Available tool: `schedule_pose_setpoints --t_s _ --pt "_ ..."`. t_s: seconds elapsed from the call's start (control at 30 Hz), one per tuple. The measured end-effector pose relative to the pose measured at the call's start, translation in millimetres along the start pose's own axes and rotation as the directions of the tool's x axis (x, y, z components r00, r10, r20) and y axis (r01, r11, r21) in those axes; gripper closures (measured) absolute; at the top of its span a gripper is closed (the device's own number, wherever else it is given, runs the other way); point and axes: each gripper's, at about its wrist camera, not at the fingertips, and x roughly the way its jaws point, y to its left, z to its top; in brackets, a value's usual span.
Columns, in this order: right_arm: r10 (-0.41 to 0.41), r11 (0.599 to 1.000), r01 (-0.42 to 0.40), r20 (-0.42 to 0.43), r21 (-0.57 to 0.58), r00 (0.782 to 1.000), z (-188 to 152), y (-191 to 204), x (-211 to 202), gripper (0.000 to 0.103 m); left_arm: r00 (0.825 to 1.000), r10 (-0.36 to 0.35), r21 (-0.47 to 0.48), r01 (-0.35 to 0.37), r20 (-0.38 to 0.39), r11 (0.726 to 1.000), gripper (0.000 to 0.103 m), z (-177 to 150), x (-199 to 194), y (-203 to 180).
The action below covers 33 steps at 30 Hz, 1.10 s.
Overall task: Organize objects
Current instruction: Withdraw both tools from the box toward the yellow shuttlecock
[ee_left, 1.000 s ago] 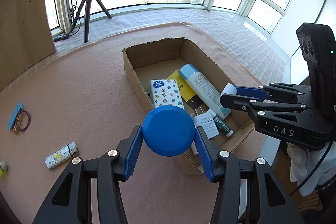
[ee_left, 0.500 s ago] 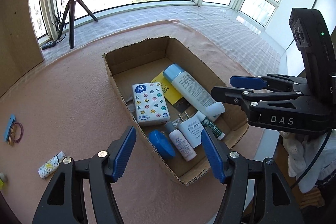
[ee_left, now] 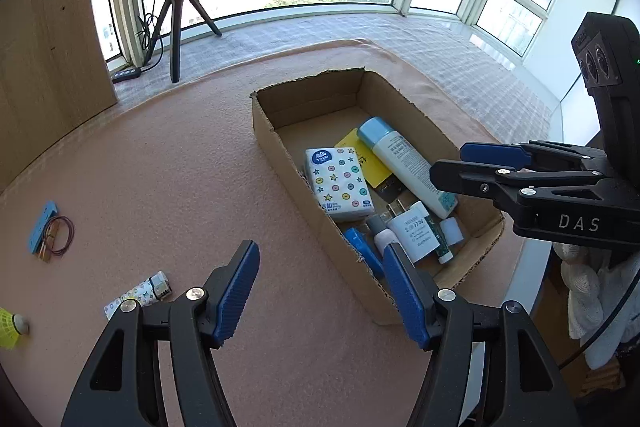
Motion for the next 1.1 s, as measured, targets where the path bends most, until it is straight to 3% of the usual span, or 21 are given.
schedule_pose_setpoints --t_s 0.27,0.63,0.77,1.1 --pt "0.059 0.998 -0.059 -0.005 -0.012 0.998 2 34 5 0.053 0.997 0.074 -0.099 -0.077 -0.032 0.992 0.035 -21 -8 70" --pt "0.131 0.987 -0.133 -0.032 -0.086 0.991 6 100 22 0.053 0.986 0.161 -0.23 -0.167 -0.043 0.959 0.035 -61 -38 152" --pt "0.154 0.981 -0.159 -0.052 -0.11 0.987 4 124 31 0.053 0.978 0.206 -0.282 -0.209 -0.041 0.936 0.035 -74 -55 186" --pt "0.205 0.957 -0.223 -0.115 -0.183 0.972 4 188 61 0.053 0.944 0.326 -0.425 -0.311 -0.038 0.85 0.035 -116 -105 284"
